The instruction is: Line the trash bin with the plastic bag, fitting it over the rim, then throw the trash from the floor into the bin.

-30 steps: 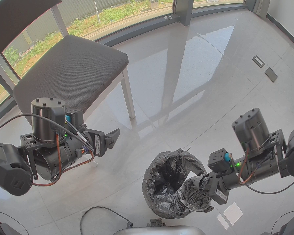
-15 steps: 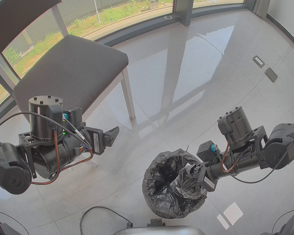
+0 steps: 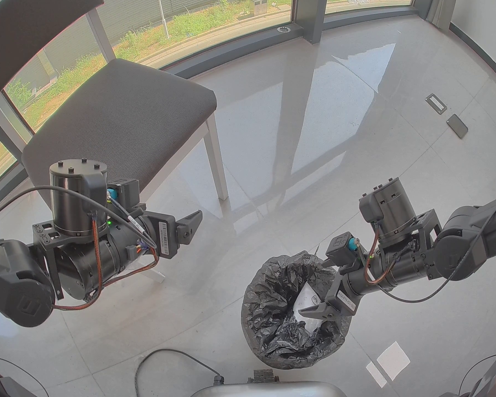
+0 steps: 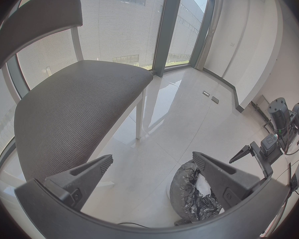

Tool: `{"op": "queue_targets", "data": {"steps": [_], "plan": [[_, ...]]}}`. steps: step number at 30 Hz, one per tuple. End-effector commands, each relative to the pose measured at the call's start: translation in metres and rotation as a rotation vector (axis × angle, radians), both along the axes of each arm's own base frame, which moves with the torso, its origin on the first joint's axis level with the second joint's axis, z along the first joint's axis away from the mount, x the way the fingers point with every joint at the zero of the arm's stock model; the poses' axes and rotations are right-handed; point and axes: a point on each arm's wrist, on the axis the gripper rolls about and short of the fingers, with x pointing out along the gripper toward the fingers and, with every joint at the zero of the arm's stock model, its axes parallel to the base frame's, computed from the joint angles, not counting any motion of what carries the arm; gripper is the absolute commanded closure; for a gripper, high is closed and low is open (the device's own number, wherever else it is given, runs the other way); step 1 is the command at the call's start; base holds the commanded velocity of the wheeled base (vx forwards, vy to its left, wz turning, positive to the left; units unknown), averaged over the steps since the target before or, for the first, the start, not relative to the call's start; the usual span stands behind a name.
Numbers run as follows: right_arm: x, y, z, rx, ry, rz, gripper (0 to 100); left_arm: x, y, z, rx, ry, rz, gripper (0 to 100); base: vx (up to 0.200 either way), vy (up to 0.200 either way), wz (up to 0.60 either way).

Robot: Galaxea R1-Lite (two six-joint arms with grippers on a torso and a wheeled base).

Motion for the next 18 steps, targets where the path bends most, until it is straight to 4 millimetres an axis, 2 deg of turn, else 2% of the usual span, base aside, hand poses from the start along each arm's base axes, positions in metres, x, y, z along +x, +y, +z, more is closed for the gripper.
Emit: {"op": "queue_targets", "data": {"steps": [1,6,7,12,14,15,16,18], "plan": [[0.002,-0.002,0.001,0.002,-0.003,-0.011,0,0.0,0.0,-0.001,0.003,0.004,0.0,0,0.0,0.0,0.0],[0.002,-0.007,0.005,0.006,-0.009,-0.044,0,-0.001,0.0,-0.001,0.003,0.004,-0.001,0,0.0,0.0,0.0],[0.001,-0.014,0.013,0.012,-0.029,-0.089,0,-0.003,0.001,-0.002,0.002,0.005,-0.005,0,0.0,0.0,0.0],[-0.007,-0.033,0.025,0.002,-0.059,-0.278,0,-0.015,-0.004,-0.008,0.009,0.028,-0.063,0,0.0,0.0,0.0],[-0.012,-0.047,0.031,0.002,-0.077,-0.371,0,-0.019,-0.005,-0.01,0.01,0.031,-0.078,0,0.0,0.0,0.0],[-0.012,-0.047,0.031,0.002,-0.077,-0.371,0,-0.019,-0.005,-0.01,0.01,0.031,-0.078,0,0.0,0.0,0.0],[-0.018,-0.062,0.034,-0.019,-0.097,-0.451,0,-0.022,-0.004,-0.012,0.009,0.03,-0.082,0,0.0,0.0,0.0],[-0.023,-0.078,0.035,-0.04,-0.111,-0.518,0,-0.027,0.0,-0.014,0.012,0.039,-0.09,0,0.0,0.0,0.0]]}}
